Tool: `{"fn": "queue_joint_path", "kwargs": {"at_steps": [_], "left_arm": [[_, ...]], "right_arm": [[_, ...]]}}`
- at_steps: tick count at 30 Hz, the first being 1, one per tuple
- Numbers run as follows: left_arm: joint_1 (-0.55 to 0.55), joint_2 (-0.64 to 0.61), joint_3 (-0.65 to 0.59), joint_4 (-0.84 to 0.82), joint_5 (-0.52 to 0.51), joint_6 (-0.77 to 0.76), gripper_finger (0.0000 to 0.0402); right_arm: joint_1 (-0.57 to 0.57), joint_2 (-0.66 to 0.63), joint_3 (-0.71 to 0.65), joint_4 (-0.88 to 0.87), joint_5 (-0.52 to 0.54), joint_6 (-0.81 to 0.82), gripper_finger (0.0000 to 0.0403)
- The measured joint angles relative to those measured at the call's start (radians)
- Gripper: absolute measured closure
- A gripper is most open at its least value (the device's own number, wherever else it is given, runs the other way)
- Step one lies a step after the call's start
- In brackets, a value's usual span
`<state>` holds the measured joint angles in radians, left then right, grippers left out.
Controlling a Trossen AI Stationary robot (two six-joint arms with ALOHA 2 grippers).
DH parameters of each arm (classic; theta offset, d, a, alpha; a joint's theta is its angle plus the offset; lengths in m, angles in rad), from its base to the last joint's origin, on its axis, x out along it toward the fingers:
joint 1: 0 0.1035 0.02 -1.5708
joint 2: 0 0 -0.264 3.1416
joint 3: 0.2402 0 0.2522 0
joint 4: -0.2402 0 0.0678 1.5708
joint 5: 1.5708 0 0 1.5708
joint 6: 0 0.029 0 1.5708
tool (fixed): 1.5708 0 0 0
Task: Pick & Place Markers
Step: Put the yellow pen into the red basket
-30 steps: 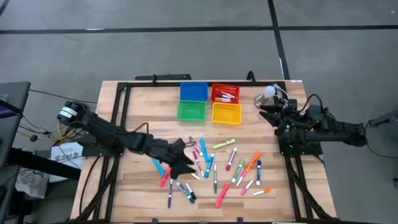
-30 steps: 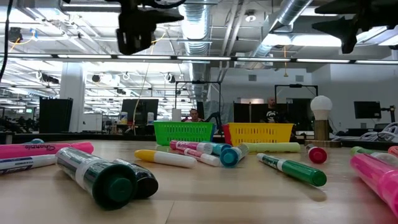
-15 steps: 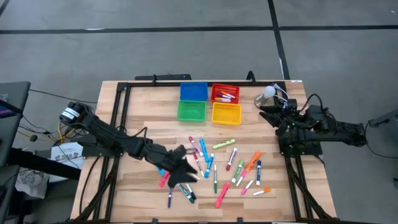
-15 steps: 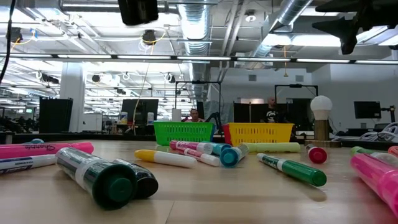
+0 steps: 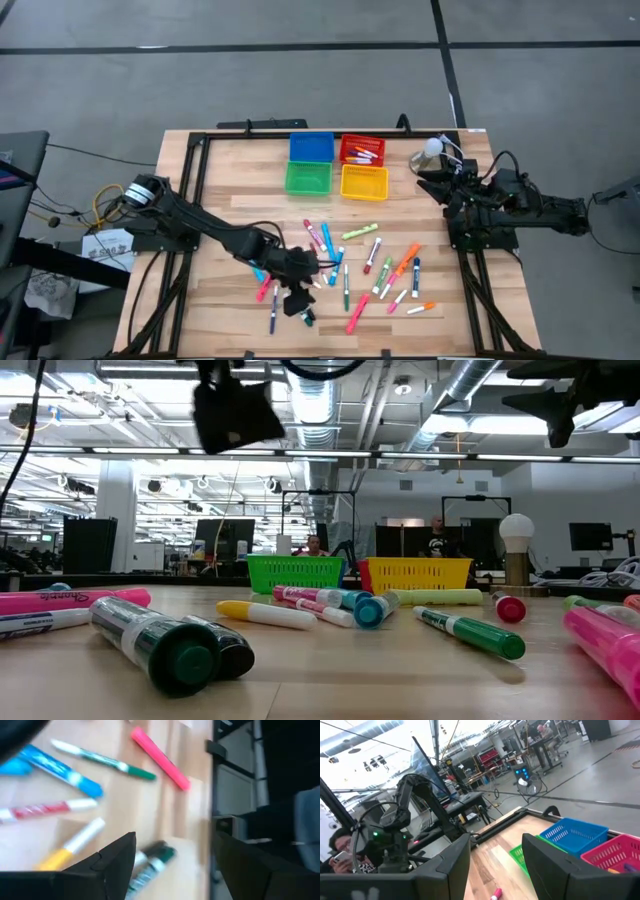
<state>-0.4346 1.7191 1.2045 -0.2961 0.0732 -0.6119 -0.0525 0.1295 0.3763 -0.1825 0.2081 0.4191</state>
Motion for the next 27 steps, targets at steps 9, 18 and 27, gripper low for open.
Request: {"fn": "queue_joint_path", "kwargs": {"at_steps": [9, 18, 27], "left_arm": [[0.005, 0.013, 0.001, -0.068, -0.156, 0.276, 0.0140], [0.015, 0.143, -0.003, -0.087, -0.097, 0.445, 0.0140], [0.068, 0.150, -0.002, -0.084, -0.090, 0.501, 0.0140]], "right_arm": [[0.000, 0.000, 0.000, 0.000, 0.001, 0.000, 0.0232], [0.000, 0.000, 0.000, -0.001, 0.001, 0.000, 0.0233], [0.000, 0.000, 0.000, -0.004, 0.002, 0.000, 0.0233]]}}
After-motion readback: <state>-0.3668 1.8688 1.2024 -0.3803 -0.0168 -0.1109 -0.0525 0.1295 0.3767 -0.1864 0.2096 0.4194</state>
